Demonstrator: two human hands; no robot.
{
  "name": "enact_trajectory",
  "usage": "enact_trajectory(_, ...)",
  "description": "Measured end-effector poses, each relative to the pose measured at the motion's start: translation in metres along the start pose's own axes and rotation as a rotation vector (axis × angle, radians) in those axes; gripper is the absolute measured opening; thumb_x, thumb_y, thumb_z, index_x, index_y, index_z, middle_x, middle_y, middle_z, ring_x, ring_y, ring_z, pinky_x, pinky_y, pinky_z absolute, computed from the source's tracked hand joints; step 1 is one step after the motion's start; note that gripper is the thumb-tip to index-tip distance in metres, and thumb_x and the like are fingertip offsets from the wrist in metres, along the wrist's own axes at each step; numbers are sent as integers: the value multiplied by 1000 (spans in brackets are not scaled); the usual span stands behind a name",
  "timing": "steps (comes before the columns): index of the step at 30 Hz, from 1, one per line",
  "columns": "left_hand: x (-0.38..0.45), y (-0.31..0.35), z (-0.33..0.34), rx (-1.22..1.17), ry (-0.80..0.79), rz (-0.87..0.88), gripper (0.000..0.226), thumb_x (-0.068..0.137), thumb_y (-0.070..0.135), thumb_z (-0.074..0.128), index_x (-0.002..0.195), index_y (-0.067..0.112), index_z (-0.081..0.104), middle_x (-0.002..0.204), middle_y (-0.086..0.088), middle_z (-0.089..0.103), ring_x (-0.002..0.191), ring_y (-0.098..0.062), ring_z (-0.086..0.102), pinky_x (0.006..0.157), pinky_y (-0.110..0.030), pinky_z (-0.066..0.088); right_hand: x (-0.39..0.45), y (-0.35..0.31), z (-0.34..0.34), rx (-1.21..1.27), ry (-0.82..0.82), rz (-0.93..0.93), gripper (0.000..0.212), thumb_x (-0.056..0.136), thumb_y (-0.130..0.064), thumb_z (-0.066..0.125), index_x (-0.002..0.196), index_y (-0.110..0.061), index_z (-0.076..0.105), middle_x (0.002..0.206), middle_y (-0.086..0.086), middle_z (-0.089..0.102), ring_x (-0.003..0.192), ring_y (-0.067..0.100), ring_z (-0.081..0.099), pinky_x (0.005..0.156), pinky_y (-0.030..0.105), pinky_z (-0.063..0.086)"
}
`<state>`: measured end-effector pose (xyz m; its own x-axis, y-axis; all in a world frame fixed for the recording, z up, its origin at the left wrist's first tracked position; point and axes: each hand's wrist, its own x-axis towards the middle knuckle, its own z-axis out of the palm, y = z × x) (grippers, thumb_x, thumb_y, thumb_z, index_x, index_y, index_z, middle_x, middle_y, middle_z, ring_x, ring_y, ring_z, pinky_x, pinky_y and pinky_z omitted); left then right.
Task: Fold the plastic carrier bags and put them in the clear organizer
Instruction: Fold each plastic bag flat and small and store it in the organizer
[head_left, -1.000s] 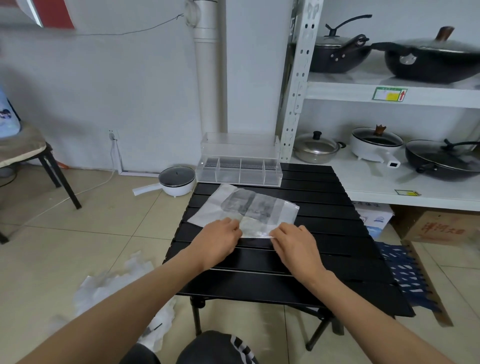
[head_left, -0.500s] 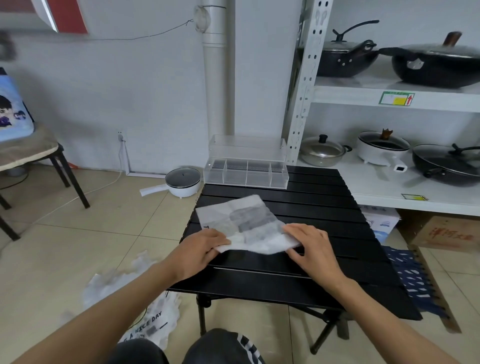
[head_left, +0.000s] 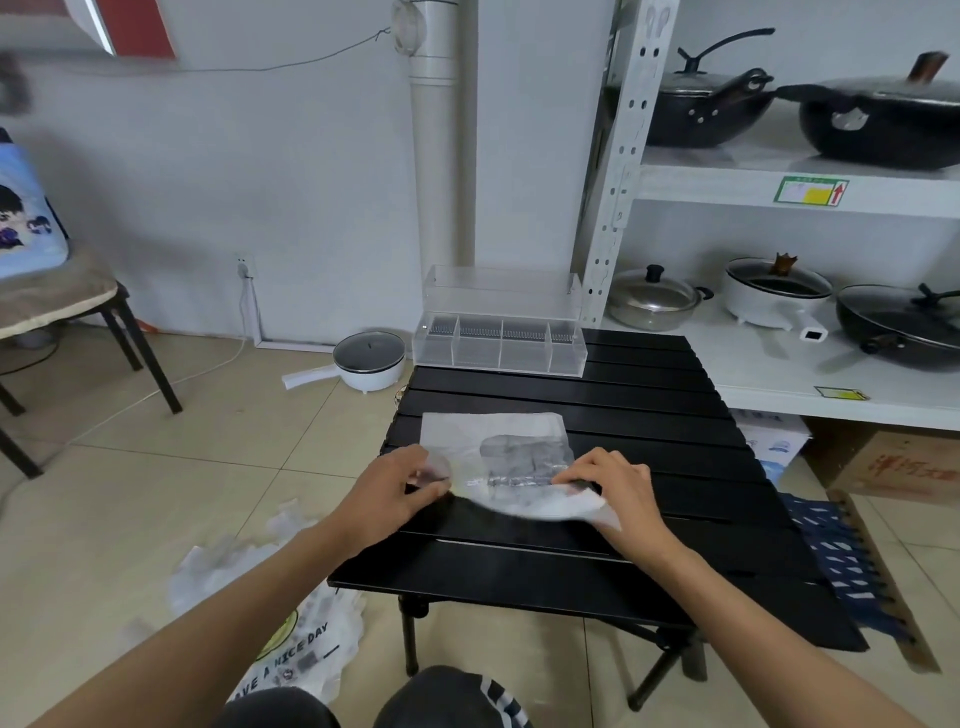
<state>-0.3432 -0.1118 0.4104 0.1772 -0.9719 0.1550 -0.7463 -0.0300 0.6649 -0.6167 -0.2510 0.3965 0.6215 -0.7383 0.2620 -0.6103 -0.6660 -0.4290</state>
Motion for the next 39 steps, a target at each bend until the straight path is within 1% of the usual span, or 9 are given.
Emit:
enact_trajectory(2, 7, 1, 0, -19, 12, -130, 22, 91, 38, 60, 90, 17, 60, 98, 11, 63, 94, -3, 58, 81, -23, 47, 5, -7, -1, 58, 5, 105, 4, 88, -45, 65, 84, -46, 66, 94, -18, 57, 92, 4, 47, 85, 33, 27)
enact_trajectory(6, 21, 0, -1, -67, 52, -181, 34, 95, 30, 55, 80, 0, 63, 105, 6, 59, 105, 3, 50, 75, -12, 36, 14, -13, 2, 89, 46, 293, 29, 89, -54, 58, 65, -37, 59, 83, -13, 58, 85, 5, 51, 87, 37, 26)
enact_trajectory(11, 29, 4, 3, -109, 138, -255, 17, 94, 28, 58, 93, 12, 63, 102, 7, 58, 95, -10, 56, 81, -23, 38, 21, -11, 8, 86, 102, 435, 37, 89, -52, 56, 64, -25, 58, 79, -10, 62, 78, 7, 56, 87, 39, 28)
enact_trajectory(15, 30, 7, 6, -131, 158, -316, 44, 86, 26, 69, 124, 17, 50, 99, 3, 63, 84, -9, 60, 73, -20, 47, 21, -15, 10, 45, 139, 457, 32, 90, -50, 56, 72, -24, 59, 80, -9, 58, 75, 11, 55, 85, 36, 27)
enact_trajectory(20, 26, 5, 12, -56, 240, -260, 46, 91, 11, 61, 133, 15, 43, 97, 6, 57, 76, -3, 56, 65, -11, 42, 20, -19, 10, -51, 152, 434, 33, 93, -50, 54, 75, -23, 55, 81, -8, 55, 75, 13, 54, 81, 36, 28)
enact_trajectory(26, 22, -2, 16, 327, 250, -87, 53, 90, 15, 60, 140, 15, 43, 142, -8, 37, 120, -23, 47, 102, -32, 41, 19, -25, 9, -161, 188, 399, 27, 88, -46, 63, 85, -23, 48, 85, -9, 53, 78, 14, 52, 75, 35, 33)
enact_trajectory(32, 21, 11, 23, 543, 200, 101, 44, 95, 14, 51, 139, 17, 49, 150, -5, 38, 137, -25, 37, 114, -36, 25, 22, -49, 16, -255, 292, 2, 22, 84, -25, 70, 104, -25, 62, 100, -6, 53, 91, 13, 51, 85, 32, 38)
enact_trajectory(36, 22, 13, 30, 479, 59, 30, 45, 101, 23, 37, 146, 18, 35, 156, -2, 27, 143, -18, 25, 115, -31, 22, 30, -64, 31, -200, 135, -152, 27, 91, -17, 62, 118, -20, 66, 127, 2, 58, 115, 20, 55, 100, 38, 42)
enact_trajectory(39, 22, 11, 29, 455, 28, -4, 44, 103, 29, 34, 146, 19, 35, 155, 0, 27, 142, -15, 26, 114, -30, 25, 31, -60, 34, -206, 42, -54, 33, 100, -23, 46, 130, -21, 59, 139, 1, 51, 126, 20, 49, 104, 37, 40)
